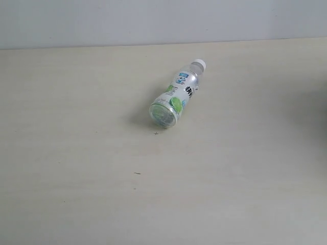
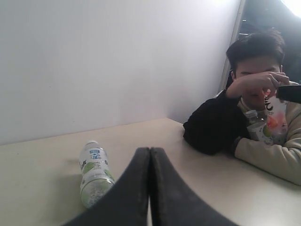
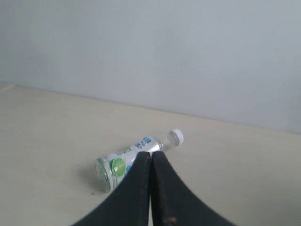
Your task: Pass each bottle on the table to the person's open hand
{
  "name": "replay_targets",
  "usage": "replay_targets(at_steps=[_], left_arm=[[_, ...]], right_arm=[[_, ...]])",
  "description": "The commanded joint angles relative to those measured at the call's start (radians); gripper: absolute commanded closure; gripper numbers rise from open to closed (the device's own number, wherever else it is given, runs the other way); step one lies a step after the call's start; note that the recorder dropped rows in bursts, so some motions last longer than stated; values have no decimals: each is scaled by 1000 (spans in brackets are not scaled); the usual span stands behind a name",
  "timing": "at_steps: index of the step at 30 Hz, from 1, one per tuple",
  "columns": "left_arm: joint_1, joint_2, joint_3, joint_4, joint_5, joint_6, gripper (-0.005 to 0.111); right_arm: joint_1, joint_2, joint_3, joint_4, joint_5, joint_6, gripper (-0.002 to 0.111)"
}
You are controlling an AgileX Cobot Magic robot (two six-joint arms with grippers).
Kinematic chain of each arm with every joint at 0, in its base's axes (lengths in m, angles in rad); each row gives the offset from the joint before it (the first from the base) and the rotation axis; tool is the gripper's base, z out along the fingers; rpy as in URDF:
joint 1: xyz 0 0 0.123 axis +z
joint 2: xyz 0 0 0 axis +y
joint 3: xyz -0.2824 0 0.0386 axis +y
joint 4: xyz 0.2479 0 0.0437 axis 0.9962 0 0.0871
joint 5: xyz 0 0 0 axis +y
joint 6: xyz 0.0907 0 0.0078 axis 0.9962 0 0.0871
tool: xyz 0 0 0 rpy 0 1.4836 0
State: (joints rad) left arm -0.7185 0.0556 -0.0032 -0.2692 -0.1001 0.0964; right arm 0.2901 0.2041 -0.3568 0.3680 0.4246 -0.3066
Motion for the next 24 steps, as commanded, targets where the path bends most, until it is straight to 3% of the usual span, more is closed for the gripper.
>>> replay_targets(at_steps=[1, 24], left_arm=[[2, -2, 3, -2, -4, 0, 106], [2, -2, 3, -2, -4, 0, 106]], right_arm=[[1, -119, 3, -10, -13, -6, 108], [1, -204, 79, -12, -31, -6, 108]])
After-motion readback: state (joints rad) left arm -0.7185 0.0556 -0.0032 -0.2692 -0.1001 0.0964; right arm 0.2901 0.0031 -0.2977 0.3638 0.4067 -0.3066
